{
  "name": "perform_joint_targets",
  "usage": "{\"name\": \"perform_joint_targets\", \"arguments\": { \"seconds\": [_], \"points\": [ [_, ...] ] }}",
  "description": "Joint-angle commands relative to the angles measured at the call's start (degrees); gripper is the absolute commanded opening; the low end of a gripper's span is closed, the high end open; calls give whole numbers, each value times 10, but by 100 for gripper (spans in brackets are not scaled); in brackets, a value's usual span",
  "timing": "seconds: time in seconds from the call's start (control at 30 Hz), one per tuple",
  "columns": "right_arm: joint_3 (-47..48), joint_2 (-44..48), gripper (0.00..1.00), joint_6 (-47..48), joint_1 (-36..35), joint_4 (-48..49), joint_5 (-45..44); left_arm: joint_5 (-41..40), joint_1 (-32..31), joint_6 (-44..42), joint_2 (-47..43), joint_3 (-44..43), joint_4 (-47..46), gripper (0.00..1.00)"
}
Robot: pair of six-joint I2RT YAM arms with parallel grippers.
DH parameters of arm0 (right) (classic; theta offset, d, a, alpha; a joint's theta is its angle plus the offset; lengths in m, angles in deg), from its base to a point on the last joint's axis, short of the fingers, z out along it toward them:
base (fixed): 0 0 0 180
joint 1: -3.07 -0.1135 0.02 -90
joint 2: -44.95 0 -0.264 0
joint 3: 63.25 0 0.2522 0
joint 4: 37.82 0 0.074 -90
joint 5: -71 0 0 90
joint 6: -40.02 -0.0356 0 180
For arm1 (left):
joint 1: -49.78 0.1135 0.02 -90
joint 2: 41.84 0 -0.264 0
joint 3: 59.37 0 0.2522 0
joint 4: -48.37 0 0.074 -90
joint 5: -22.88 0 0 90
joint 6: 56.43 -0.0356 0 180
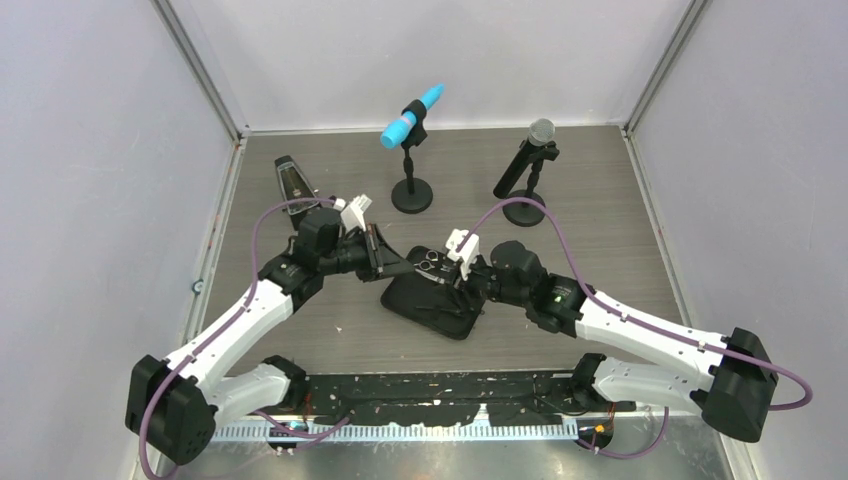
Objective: Sort the hair-cutting tools
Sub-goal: Place the haircut tool in the hairdressing tool bag.
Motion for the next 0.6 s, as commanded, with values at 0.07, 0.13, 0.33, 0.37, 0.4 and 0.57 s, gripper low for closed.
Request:
{"name": "perform_joint_targets", "arguments": {
  "seconds": [0.07, 0.13, 0.33, 0.37, 0.4, 0.57],
  "points": [
    [-26, 0, 45, -86, -3, -10, -40, -41, 9, -29, -15, 65, -12, 0],
    [-44, -7, 44, -130, -3, -9, -34, -41, 13, -21, 1, 90, -33, 0],
    [-87, -65, 36, -253, -4, 44, -12, -40, 19, -5, 57, 118, -92, 0],
    [-91, -70, 36, -266, -4, 63, -5, -42, 20, -4, 61, 121, -95, 0],
    [-98, -80, 34, -271, -4, 70, -3, -47, 21, -4, 65, 125, -98, 0],
    [-114, -111, 28, -299, -4, 95, -4, -82, 28, 7, 52, 157, -102, 0]
  ]
}}
